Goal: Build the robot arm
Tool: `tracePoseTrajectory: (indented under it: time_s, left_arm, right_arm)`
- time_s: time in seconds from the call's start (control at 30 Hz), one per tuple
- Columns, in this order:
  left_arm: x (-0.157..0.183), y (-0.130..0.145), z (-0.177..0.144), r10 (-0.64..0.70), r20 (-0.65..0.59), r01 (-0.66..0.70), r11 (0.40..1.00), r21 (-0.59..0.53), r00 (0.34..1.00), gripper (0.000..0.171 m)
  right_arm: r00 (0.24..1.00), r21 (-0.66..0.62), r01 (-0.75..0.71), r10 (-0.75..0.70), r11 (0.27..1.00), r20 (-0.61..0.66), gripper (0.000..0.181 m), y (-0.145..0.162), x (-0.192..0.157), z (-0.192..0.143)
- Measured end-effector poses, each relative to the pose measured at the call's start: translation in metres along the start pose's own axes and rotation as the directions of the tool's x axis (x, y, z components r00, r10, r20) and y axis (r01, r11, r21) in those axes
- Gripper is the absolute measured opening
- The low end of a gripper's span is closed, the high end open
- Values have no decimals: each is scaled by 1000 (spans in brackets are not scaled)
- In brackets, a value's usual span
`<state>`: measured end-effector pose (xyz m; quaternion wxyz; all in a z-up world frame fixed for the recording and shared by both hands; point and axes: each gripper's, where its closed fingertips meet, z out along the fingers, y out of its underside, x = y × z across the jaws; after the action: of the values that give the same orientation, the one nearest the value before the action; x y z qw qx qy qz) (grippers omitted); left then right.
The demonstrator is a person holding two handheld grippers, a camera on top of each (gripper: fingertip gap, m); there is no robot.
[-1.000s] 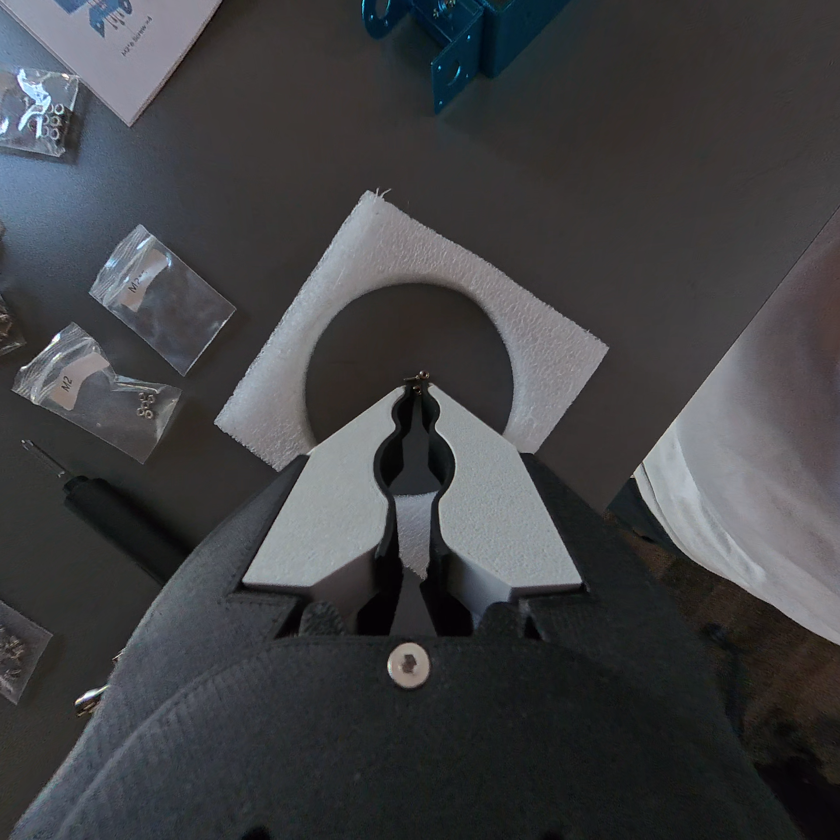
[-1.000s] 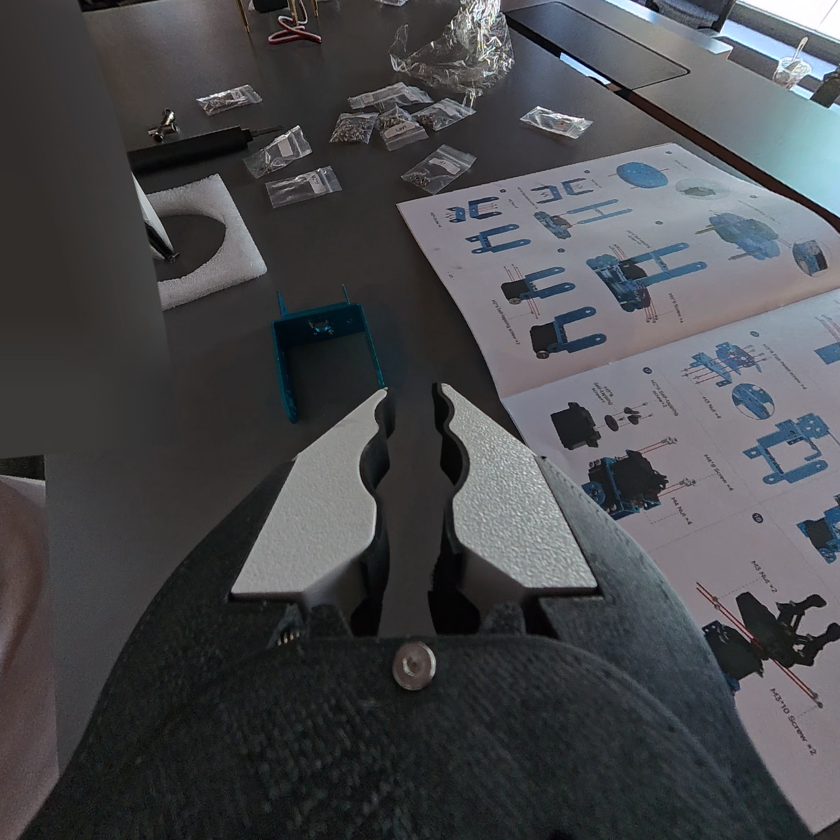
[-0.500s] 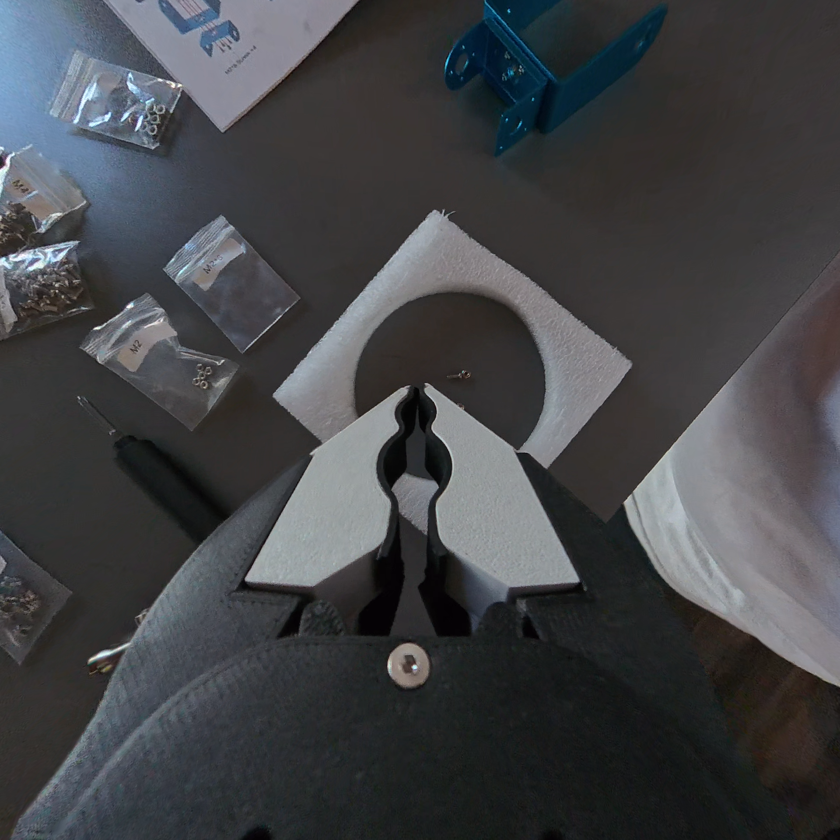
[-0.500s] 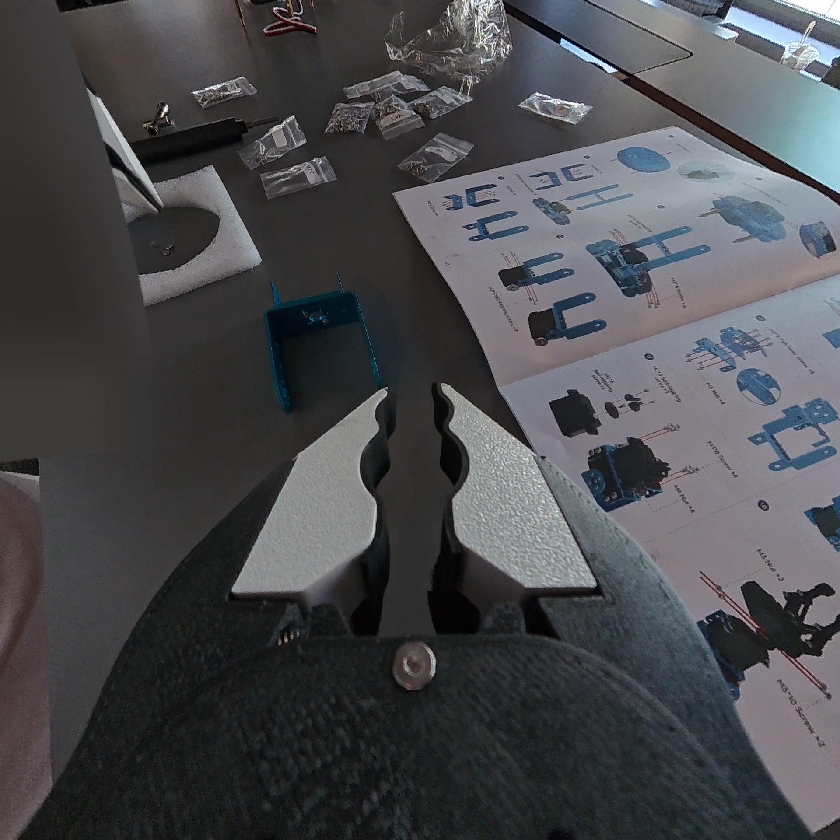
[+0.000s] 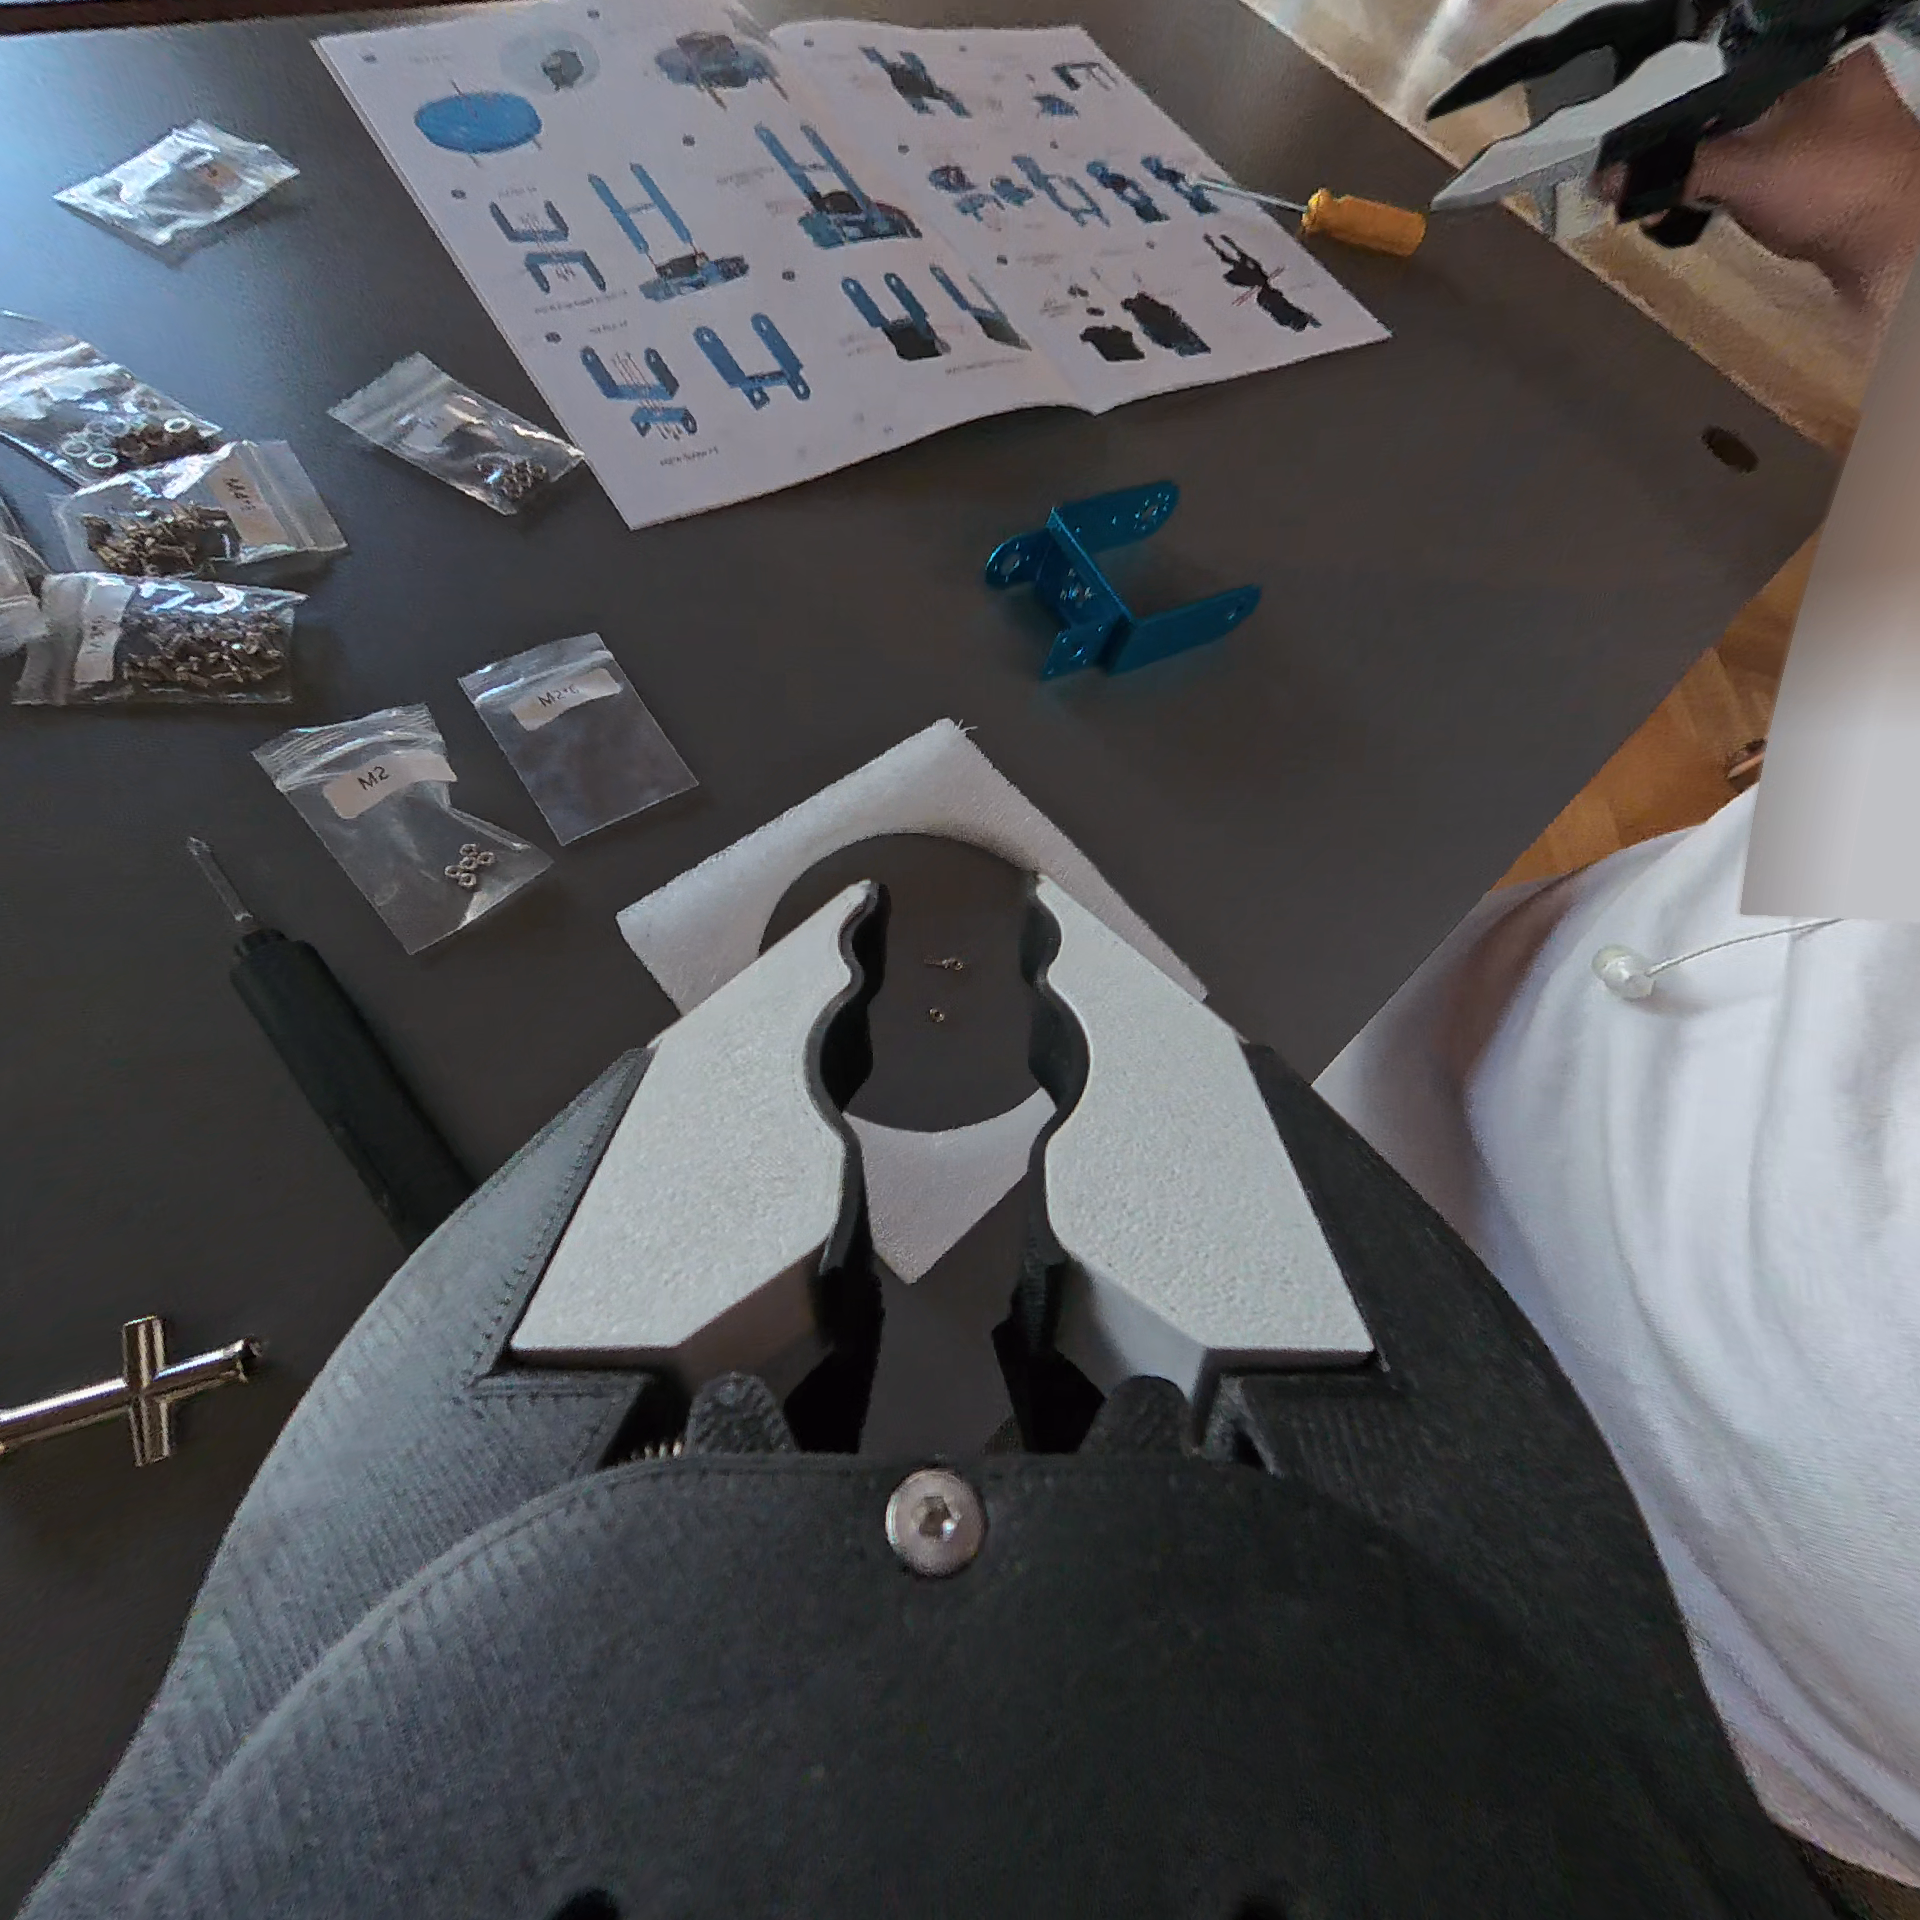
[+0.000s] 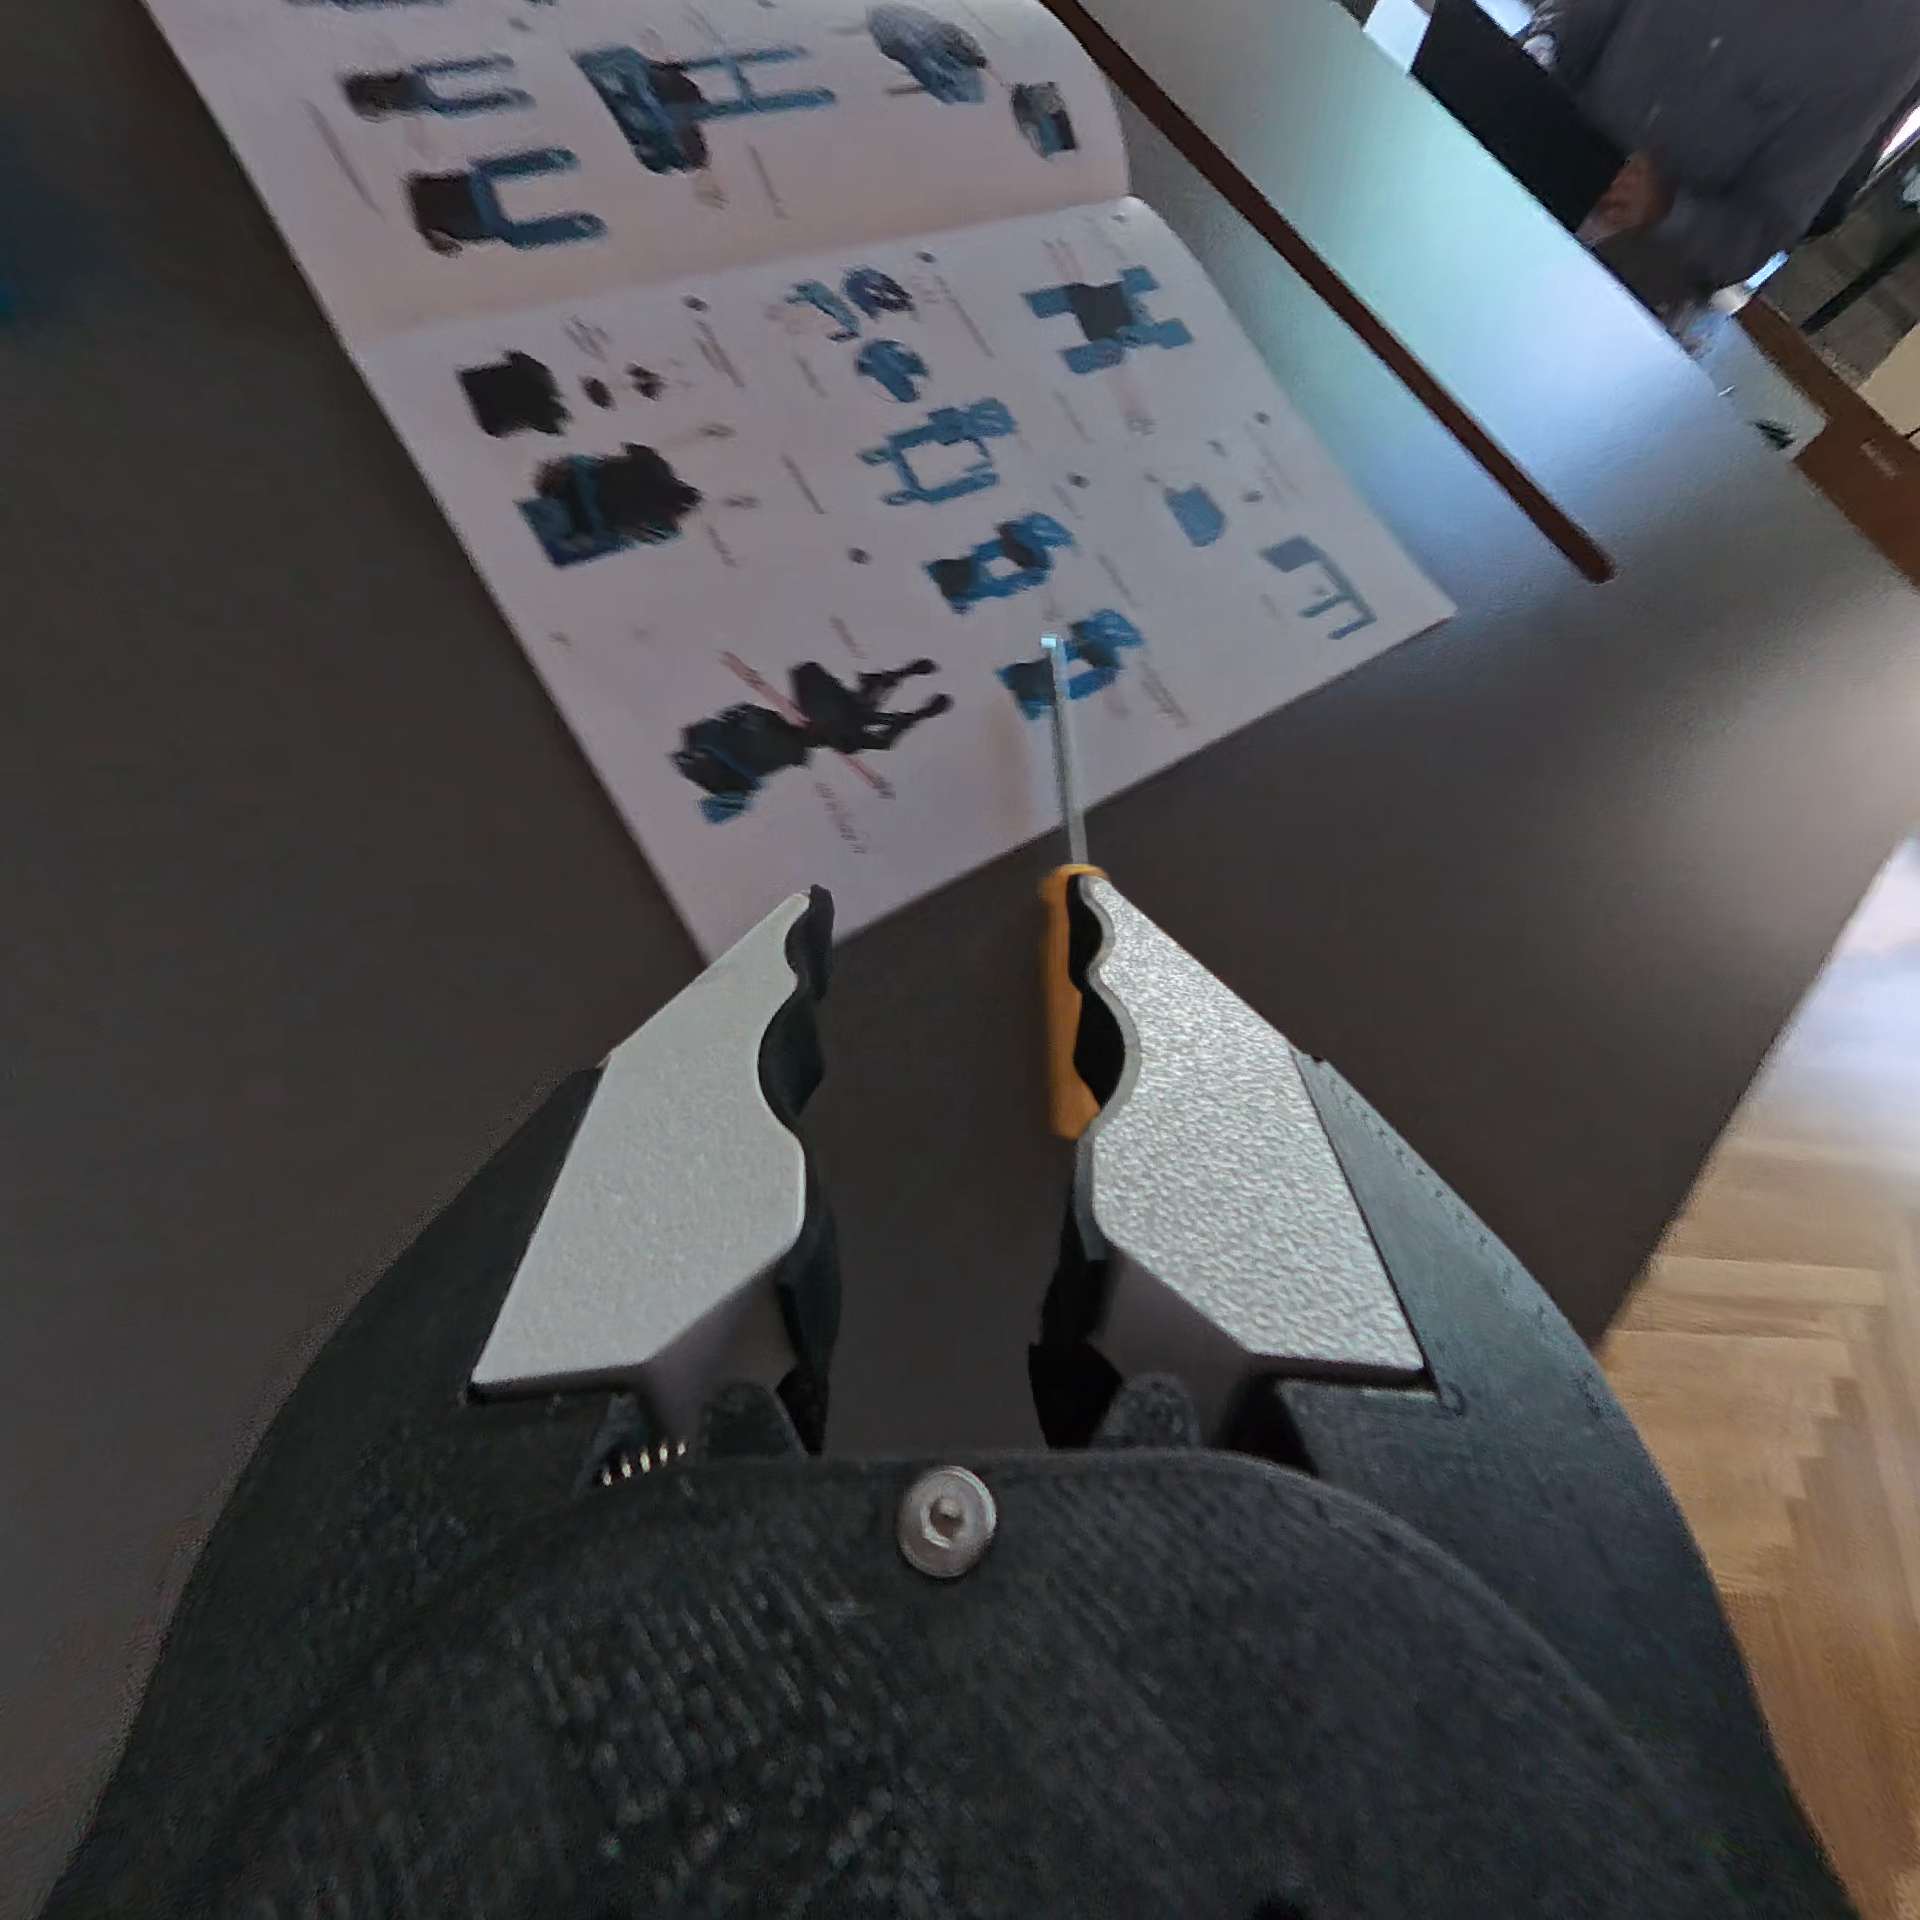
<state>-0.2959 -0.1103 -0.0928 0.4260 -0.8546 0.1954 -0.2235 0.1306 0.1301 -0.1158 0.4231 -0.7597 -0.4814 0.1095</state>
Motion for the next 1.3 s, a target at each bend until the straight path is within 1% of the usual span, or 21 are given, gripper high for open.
tracePoseTrajectory:
  time_s: [0.07,0.13,0.2,0.23,0.27,0.3,0.37,0.4,0.43,0.5,0.57,0.6,0.63,0.67,0.73,0.77,0.83,0.9,0.97,1.1,1.3]
  left_arm:
    - [1,-6,-2,-4,3,4,1000,16,1000,24]
    - [2,-11,-4,-3,10,3,1000,27,1000,24]
    - [4,-16,-6,0,23,-1,999,44,1000,24]
    - [4,-17,-8,0,34,-1,999,52,999,24]
    - [4,-17,-10,-2,45,-1,998,58,999,24]
    - [3,-16,-12,-4,60,1,998,61,998,24]
    - [-4,-13,-18,-16,104,8,997,80,994,24]
    - [-11,-13,-21,-30,130,17,995,99,991,24]
    - [-19,-13,-24,-46,155,28,992,122,987,26]
    - [-33,-13,-26,-79,183,44,981,191,980,34]
    - [-44,-18,-28,-116,183,57,952,300,976,41]
    - [-45,-21,-29,-126,166,60,933,355,978,42]
    - [-47,-22,-30,-138,155,66,915,399,978,44]
    - [-49,-21,-32,-149,142,74,900,428,979,45]
    - [-52,-15,-33,-157,137,82,895,439,978,44]
    - [-55,-10,-34,-157,153,78,901,426,976,45]
    - [-61,-2,-37,-159,189,71,912,404,969,49]
    - [-65,3,-41,-165,208,70,913,401,964,50]
    - [-67,6,-47,-177,215,73,906,417,960,49]
    - [-67,9,-57,-187,213,73,890,451,959,46]
    - [-69,15,-66,-195,227,73,886,458,954,46]
  right_arm:
    - [999,-52,37,-38,998,-21,47,10,24,9]
    - [994,-126,-72,82,989,75,52,22,26,25]
    - [985,-235,-105,134,966,111,37,39,26,35]
    - [988,-274,-66,101,959,117,29,47,25,37]
    - [994,-247,-20,46,969,100,18,45,26,37]
    - [998,-217,16,-3,976,62,17,43,30,36]
    - [999,-216,47,-43,975,24,17,42,32,34]
    - [998,-182,54,-51,982,22,17,29,27,31]
    - [997,-127,70,-68,989,23,16,7,19,27]
    - [987,10,151,-151,989,61,16,-64,-21,19]
    - [940,154,254,-282,955,194,16,-140,-98,18]
    - [894,198,317,-362,928,264,16,-167,-142,21]
    - [839,224,386,-442,895,317,16,-185,-183,27]
    - [780,234,464,-519,855,351,16,-195,-218,35]
    - [673,259,576,-629,776,389,16,-204,-273,53]
    - [627,258,615,-661,745,412,16,-204,-294,62]
    - [569,226,688,-706,690,422,16,-199,-317,78]
    - [539,203,719,-718,664,440,16,-195,-331,86]
    - [531,183,714,-693,676,488,16,-192,-342,86]
    - [504,144,754,-705,641,498,16,-189,-348,87]
    - [466,116,793,-718,598,516,16,-181,-355,90]
